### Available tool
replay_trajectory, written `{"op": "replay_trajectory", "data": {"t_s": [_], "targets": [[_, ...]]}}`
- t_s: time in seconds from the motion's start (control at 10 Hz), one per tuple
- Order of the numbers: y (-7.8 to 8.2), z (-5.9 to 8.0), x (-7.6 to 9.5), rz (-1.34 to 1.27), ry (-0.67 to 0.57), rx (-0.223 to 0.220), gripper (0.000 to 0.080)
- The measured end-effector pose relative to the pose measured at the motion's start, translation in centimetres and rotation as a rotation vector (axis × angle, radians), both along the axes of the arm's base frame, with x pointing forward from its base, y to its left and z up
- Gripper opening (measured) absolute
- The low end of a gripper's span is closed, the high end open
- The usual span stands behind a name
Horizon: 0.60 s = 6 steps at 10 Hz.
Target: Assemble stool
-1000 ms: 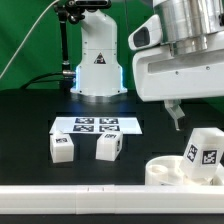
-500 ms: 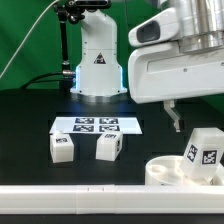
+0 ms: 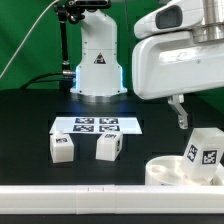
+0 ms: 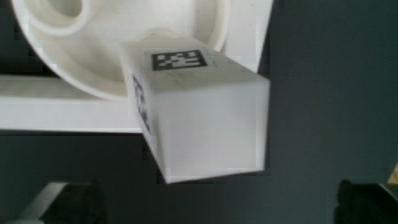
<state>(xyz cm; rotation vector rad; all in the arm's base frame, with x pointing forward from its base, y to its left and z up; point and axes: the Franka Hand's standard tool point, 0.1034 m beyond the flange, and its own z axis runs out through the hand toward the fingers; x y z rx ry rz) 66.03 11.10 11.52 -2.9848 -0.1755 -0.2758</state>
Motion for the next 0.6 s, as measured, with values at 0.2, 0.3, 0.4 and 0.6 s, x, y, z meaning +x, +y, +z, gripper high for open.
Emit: {"op": "replay_trajectory", "data": {"t_s": [0.2, 0.3, 0.4, 0.6], "targets": [[-0.08, -0.05, 0.07, 0.178, -0.038, -0.047, 0.0648], [-0.05, -0.15, -0.02, 0.34, -0.058, -0.095, 0.0648], [-0.17, -0.24, -0.07, 0.472, -0.069, -0.128, 0.0648], [-0.27, -0.66, -0.23, 0.7, -0.085, -0.182, 0.0648]]}}
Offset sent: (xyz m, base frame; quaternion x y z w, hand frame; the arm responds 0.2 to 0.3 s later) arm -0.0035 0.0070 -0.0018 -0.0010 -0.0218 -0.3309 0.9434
